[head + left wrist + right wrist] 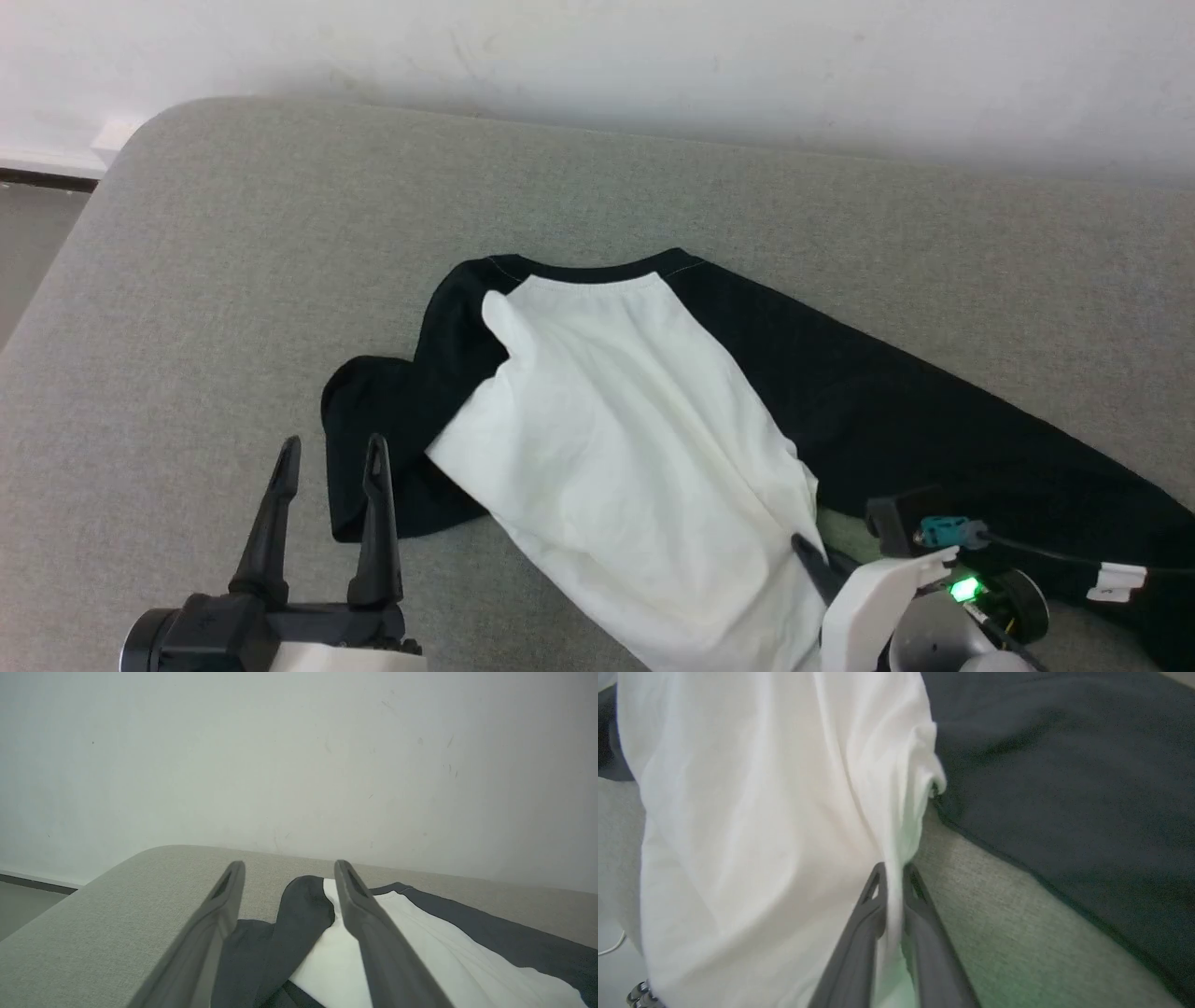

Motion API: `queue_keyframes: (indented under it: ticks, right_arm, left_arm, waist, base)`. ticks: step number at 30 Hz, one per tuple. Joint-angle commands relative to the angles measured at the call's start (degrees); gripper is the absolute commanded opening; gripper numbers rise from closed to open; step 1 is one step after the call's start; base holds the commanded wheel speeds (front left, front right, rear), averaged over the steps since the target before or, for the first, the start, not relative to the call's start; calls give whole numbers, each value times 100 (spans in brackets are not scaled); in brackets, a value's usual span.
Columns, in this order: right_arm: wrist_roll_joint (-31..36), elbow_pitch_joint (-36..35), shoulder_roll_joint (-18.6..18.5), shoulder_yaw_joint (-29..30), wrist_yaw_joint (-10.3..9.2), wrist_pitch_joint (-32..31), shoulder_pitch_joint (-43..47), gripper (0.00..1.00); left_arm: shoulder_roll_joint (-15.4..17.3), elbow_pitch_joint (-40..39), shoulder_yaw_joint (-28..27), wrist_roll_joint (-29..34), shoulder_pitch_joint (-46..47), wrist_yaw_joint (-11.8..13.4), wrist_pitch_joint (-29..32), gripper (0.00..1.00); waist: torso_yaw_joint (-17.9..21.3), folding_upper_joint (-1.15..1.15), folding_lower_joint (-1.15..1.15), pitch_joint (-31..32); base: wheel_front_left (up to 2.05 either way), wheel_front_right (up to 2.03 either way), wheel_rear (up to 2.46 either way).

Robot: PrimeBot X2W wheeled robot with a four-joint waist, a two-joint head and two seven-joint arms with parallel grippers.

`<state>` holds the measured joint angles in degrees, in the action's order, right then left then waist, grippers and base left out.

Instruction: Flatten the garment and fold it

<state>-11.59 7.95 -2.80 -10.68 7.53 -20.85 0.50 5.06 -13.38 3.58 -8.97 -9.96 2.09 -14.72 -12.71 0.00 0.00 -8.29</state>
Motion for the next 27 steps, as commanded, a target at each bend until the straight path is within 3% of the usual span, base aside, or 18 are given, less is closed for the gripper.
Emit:
queue_keyframes:
  ticks: [1,10,15,16,21,27]
  right_arm:
    - [-32,60,-8,66,-4,137,-131,0]
    - [-8,-284,-8,597,-4,666,-432,0]
    - [348,-959,-94,1668,-4,304,26,0]
    - [348,-959,-94,1668,-4,304,26,0]
    - [642,-1546,-154,2859,-4,-161,977,0]
    - [576,-1656,-33,3069,-4,-295,1571,0]
  left_arm:
    - [-42,29,-36,65,112,-45,-28,100]
    - [-99,82,-85,154,92,-165,-28,100]
    - [-120,105,-74,183,71,-220,-28,100]
    - [-120,105,-74,183,71,-220,-28,100]
    - [-134,142,-111,172,7,-268,-28,100]
    - [-141,214,-156,181,-70,-314,-28,100]
  waist:
    - [29,0,0,10]
    - [311,0,0,112]
    - [426,0,0,132]
    - [426,0,0,132]
    - [541,0,0,157]
    - [719,0,0,262]
  base:
    - [0,0,0]
    - [0,0,0]
    - [0,0,0]
    - [0,0,0]
    - [0,0,0]
    - [0,0,0]
